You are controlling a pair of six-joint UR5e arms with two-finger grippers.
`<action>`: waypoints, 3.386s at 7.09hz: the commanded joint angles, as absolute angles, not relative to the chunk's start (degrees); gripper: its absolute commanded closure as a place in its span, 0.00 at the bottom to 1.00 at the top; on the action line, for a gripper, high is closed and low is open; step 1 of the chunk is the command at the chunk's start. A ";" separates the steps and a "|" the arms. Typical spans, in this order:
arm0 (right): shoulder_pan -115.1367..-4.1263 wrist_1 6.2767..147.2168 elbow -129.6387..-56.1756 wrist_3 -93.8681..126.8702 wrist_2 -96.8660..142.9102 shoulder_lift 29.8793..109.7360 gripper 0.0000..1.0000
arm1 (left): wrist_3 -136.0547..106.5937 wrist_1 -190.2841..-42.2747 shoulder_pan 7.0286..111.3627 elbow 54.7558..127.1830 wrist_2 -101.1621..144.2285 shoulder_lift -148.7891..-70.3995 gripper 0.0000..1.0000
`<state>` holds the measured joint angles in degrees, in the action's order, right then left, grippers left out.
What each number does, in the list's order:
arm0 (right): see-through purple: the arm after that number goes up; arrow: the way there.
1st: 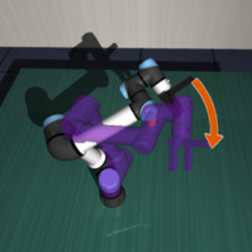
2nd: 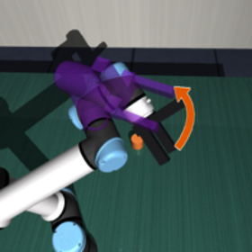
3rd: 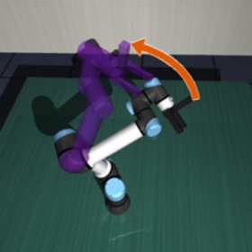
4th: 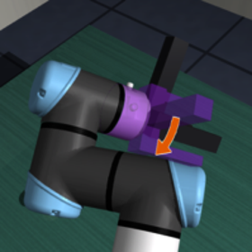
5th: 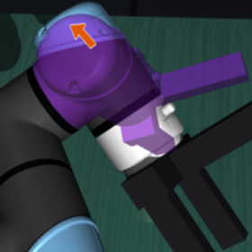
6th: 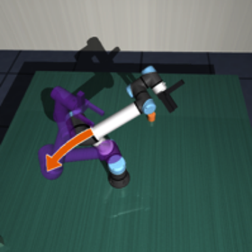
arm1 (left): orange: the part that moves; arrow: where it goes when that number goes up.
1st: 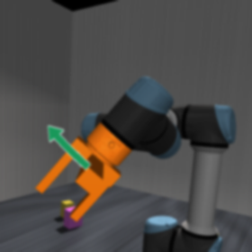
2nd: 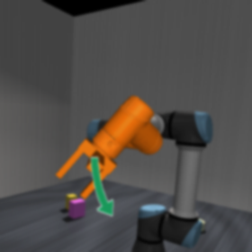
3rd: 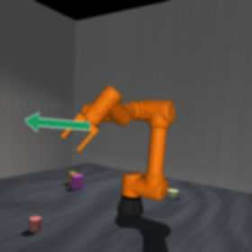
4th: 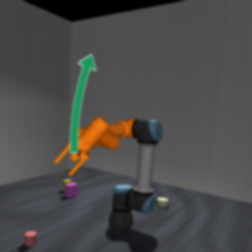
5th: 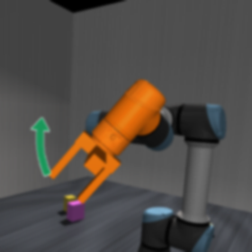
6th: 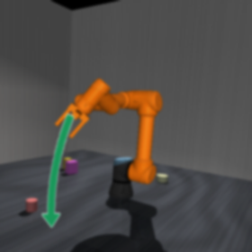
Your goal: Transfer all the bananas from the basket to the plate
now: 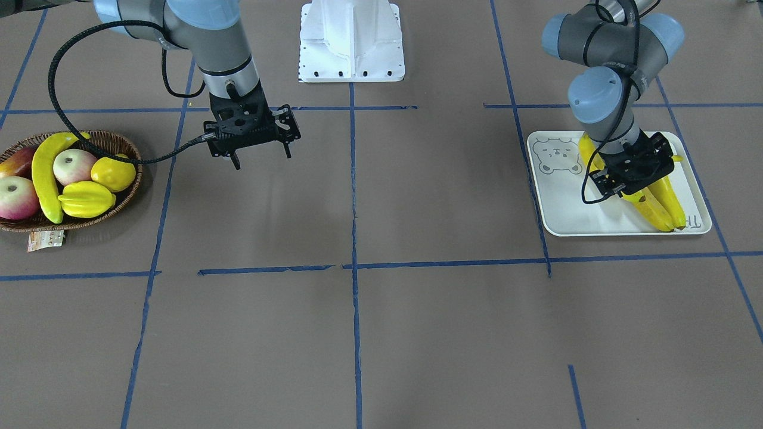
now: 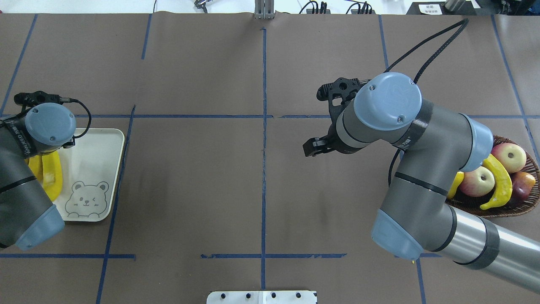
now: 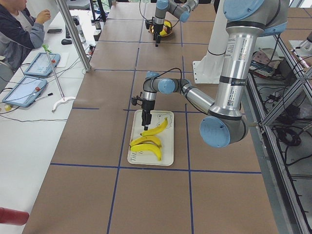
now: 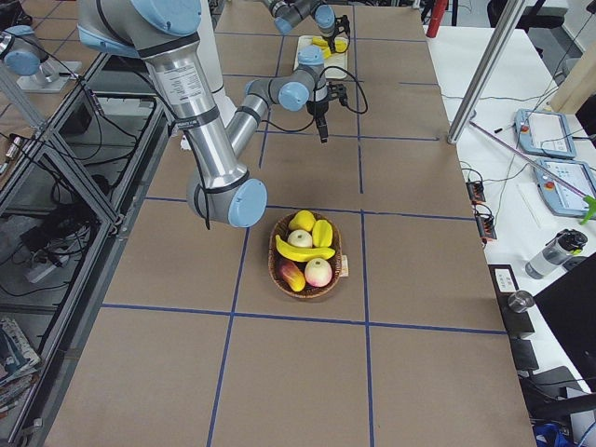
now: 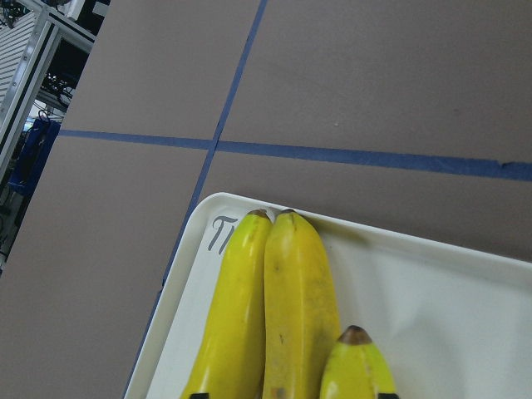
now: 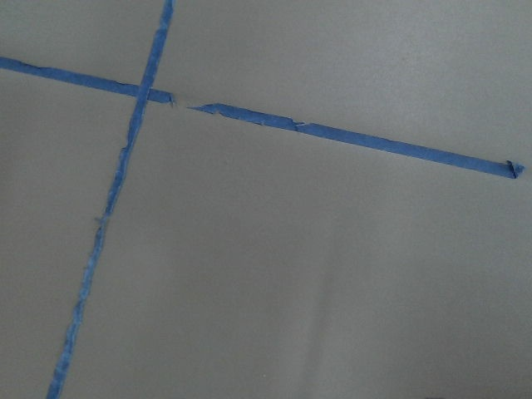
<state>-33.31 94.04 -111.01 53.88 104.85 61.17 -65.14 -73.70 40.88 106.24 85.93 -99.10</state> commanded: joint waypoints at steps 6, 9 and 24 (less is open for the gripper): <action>-42.06 96.83 -110.83 49.25 113.06 64.24 0.00 | -62.23 -74.62 42.01 110.91 109.38 -113.97 0.00; -47.18 99.50 -119.92 31.44 114.09 79.72 0.00 | -62.93 -74.88 41.14 112.50 112.76 -115.93 0.00; -43.42 75.15 -121.29 54.23 108.11 105.56 0.01 | -63.11 -74.88 38.76 112.59 112.32 -116.46 0.00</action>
<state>-43.66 75.15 -121.65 54.51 108.19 105.43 -63.11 -74.88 38.93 112.59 112.33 -116.46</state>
